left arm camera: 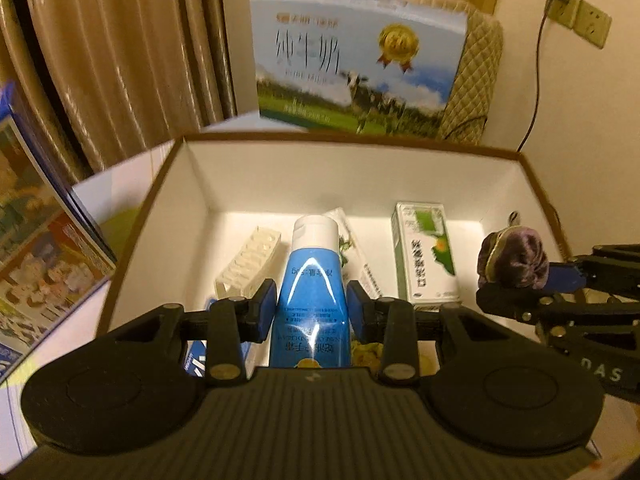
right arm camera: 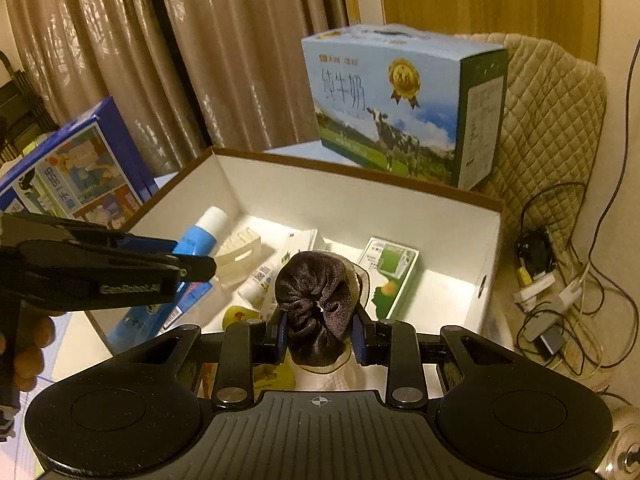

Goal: Organize objects
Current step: 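Lower both items into the brown box and open both grippers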

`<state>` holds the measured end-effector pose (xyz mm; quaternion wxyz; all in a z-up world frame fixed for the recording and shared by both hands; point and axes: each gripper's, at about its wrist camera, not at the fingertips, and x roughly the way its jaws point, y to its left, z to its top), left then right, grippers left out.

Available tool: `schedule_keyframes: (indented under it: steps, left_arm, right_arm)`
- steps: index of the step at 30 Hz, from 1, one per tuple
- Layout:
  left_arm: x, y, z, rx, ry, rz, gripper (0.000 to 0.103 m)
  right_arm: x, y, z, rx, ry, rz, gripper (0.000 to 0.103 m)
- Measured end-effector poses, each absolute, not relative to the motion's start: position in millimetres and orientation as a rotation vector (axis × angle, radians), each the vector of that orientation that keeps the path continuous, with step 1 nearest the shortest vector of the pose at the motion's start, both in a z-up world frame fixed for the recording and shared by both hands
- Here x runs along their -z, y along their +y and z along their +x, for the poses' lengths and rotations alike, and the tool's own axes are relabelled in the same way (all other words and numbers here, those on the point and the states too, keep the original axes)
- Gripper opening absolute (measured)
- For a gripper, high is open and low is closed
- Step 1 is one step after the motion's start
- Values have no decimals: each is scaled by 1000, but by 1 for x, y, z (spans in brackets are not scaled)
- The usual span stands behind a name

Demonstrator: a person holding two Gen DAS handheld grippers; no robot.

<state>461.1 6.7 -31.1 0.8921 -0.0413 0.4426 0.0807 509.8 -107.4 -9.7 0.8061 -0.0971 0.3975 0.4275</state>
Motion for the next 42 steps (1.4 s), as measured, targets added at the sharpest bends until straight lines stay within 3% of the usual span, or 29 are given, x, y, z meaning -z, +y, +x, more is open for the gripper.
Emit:
schedule_keyframes:
  steps: [8,17,20,25,27,42]
  left_arm:
    - [48,16,464,-184,954,-81,33]
    - [38,24,455,-204,927,-97,56]
    - [35,27,450,-224,922,-107,62]
    - [26,29,441,-244,903,-117,75]
    - [22,28,438,-251,896,-114,80]
    - [1,14,409,-294,854,-162,94]
  right_arm:
    - [22,-97,517,-913,895,-202,28]
    - [21,-86,522,-924,902,-196,29]
    - [20,-83,523,-926,878,-184,34]
    - [17,-82,525,-922,833,-135,62]
    - [15,-83,525,-924,824,-125,68]
    - [4,-121,499,-941,862,-142,69]
